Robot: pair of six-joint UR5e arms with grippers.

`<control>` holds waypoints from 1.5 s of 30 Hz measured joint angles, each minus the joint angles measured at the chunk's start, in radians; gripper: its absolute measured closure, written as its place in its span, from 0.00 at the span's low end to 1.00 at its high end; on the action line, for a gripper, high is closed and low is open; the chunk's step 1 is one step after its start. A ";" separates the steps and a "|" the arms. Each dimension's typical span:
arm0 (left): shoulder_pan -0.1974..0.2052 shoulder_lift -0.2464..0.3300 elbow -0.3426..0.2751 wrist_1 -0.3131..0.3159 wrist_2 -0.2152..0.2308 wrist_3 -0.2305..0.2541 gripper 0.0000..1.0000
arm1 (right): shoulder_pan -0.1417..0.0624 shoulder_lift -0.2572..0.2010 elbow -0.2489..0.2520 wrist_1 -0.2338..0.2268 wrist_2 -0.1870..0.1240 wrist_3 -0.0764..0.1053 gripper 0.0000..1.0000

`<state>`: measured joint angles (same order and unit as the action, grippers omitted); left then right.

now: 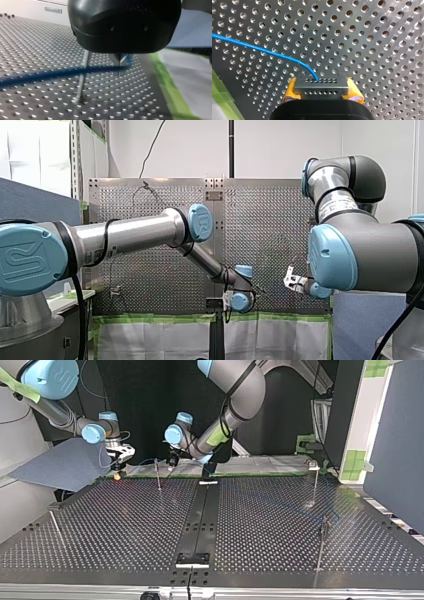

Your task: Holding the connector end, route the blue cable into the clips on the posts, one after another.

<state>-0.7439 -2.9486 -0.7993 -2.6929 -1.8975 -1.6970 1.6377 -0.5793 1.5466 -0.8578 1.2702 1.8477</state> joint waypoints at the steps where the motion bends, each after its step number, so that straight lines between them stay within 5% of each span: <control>1: 0.003 -0.004 0.000 -0.001 0.006 -0.008 1.00 | 0.000 0.000 -0.001 0.000 0.000 0.000 1.00; 18: 0.036 -0.009 0.002 0.036 0.006 -0.027 1.00 | 0.001 0.000 -0.022 0.000 0.000 0.009 1.00; 29: -0.001 0.013 0.002 0.048 0.056 -0.025 1.00 | 0.002 0.001 -0.037 0.000 0.000 0.017 1.00; 45: 0.018 0.018 0.005 0.030 0.018 -0.058 1.00 | 0.007 0.001 -0.041 -0.001 0.000 0.019 1.00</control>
<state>-0.7261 -2.9306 -0.7944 -2.6633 -1.8799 -1.7552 1.6447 -0.5780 1.5058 -0.8590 1.2702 1.8667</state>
